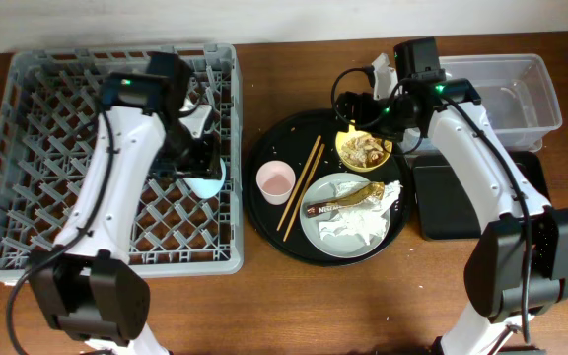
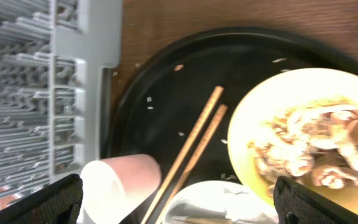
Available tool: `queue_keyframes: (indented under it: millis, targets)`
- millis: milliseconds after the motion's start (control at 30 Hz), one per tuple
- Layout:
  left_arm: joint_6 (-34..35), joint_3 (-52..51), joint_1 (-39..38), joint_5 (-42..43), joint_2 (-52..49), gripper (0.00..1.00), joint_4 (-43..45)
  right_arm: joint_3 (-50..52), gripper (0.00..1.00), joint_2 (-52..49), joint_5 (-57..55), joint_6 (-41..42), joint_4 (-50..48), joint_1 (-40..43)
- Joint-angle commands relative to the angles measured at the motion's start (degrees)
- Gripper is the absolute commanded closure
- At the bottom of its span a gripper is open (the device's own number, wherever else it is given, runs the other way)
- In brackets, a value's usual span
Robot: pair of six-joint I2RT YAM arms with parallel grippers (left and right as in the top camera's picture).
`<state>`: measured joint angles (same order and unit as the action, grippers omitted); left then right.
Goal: Sort waste into correct bins and load items into the dishwasher rack
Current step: 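Lower the blue cup into the rack with the left gripper, release, then grasp the pink cup with the right gripper and lift it, then hand the pink cup from the right gripper to the left gripper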
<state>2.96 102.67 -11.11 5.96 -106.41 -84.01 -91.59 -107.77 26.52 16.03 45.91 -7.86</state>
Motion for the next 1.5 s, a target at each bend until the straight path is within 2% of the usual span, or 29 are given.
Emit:
queue_keyframes:
  millis: [0,267,433,467,533,600,667,733,833,867,900,933,1033,1067,1133,1167,1267,1367,1467]
  targets:
    - [7.8,-5.2,-3.1,-10.5,0.2,0.51,0.8,0.1,0.01,0.1,-3.3,-0.8,0.2,0.0]
    - [8.4,-19.5,-3.9,-8.8,0.2,0.49,13.8,0.1,0.01,0.1,-3.3,-0.8,0.4,0.0]
    - [8.3,-20.4,-3.8,-8.8,0.2,0.04,17.0,0.1,0.02,0.1,-3.2,-0.8,0.5,-0.8]
    - [8.3,-18.8,-3.3,-8.5,0.2,0.01,16.7,0.1,0.02,0.1,-3.2,-0.9,0.8,-2.1]
    - [8.3,-13.1,-1.9,-6.4,0.3,0.01,14.5,0.1,0.03,0.1,-3.3,-0.8,1.5,-5.0]
    - [8.3,-5.4,-0.6,-3.6,0.3,0.01,13.0,0.2,0.16,-0.5,-3.3,-0.7,3.1,-8.9]
    - [8.3,-0.9,0.6,-0.6,0.3,0.01,12.9,1.0,0.20,-2.3,-6.3,1.2,4.8,-12.8]
    - [7.5,1.2,2.7,3.7,0.3,0.01,13.8,2.7,0.24,-3.8,-6.3,1.6,4.6,-15.7]
    - [6.4,1.2,4.8,8.3,0.3,0.01,15.3,3.3,0.39,-6.7,-6.7,2.7,4.5,-18.6]
    - [6.4,1.2,5.3,9.0,0.3,0.02,15.9,3.3,0.47,-7.6,-6.9,2.9,4.2,-19.2]
    - [6.4,1.2,5.6,9.8,0.3,0.04,16.3,3.3,0.60,-8.2,-7.0,3.1,4.0,-19.5]
    - [6.4,1.2,6.0,10.0,0.3,0.09,17.2,3.3,0.80,-8.4,-7.6,4.2,3.1,-19.5]
    - [6.4,1.2,6.0,11.8,0.3,0.11,17.8,3.1,0.96,-8.4,-7.5,4.6,1.3,-18.8]
    - [6.4,1.2,6.0,12.5,0.3,0.11,18.0,3.1,0.96,-8.4,-7.5,4.6,1.4,-18.6]
    - [6.3,1.2,6.1,16.3,0.3,0.11,18.9,2.5,0.96,-6.9,-4.2,4.5,1.3,-17.6]
    - [4.3,1.2,6.2,21.2,0.3,0.10,19.8,1.7,0.96,-5.5,-2.0,4.0,1.0,-16.7]
    - [-5.3,1.2,8.9,44.6,0.3,0.01,20.8,1.2,0.96,1.8,13.4,2.7,-4.4,-9.2]
    - [-17.3,1.2,12.1,66.9,0.3,0.01,20.8,1.2,0.96,2.4,36.1,5.6,-18.6,-3.3]
    - [-19.6,1.2,12.7,72.5,0.3,0.01,21.0,1.2,0.96,2.4,40.6,12.5,-31.6,-3.4]
